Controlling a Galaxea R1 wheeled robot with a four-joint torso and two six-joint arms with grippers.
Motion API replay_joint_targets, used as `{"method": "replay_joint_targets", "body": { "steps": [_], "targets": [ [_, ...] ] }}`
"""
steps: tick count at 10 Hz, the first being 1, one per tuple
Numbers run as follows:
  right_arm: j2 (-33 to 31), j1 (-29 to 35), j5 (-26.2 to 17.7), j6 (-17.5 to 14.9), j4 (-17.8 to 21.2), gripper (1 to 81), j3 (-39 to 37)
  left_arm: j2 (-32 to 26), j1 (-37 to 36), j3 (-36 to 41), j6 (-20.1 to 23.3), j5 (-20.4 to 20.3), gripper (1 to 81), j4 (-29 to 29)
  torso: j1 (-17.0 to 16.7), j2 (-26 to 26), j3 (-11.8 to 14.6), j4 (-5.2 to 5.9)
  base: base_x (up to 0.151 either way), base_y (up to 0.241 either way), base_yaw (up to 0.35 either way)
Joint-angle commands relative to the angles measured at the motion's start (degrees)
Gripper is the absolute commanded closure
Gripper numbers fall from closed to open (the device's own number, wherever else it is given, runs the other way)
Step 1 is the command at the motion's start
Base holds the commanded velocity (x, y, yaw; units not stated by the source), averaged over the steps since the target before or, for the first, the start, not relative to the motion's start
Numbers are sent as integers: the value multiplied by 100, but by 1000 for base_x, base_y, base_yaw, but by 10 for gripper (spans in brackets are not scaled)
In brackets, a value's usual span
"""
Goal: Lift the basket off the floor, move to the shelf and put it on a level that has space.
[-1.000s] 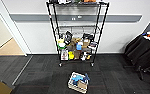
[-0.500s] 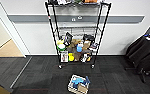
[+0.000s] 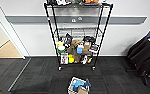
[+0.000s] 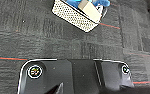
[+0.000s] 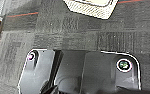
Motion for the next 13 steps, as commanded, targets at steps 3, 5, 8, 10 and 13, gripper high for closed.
{"method": "replay_joint_targets", "body": {
  "steps": [3, 5, 8, 10, 13],
  "targets": [
    [-48, 282, -305, 10, -4, 10, 32, -79, -220, 82, 13, 243, 10, 59, 0, -3, 0, 0, 115, 0, 0],
    [-40, 247, -305, 10, -13, 10, 6, -71, -203, 82, 13, 243, 10, 58, 0, -3, 0, 0, 114, 0, 0],
    [-39, 246, -305, 10, -4, 10, -12, -53, -194, 82, 14, 243, 10, 59, 0, -3, 0, 0, 112, 0, 0],
    [-30, 238, -305, 10, -4, 10, -12, -61, -168, 82, 14, 243, 10, 59, 2, -3, 0, 0, 100, 0, 0],
    [-13, 229, -305, 10, -4, 10, -20, -35, -150, 82, 22, 234, 10, 59, 0, -3, 0, 0, 100, 0, 0]
  ]
}}
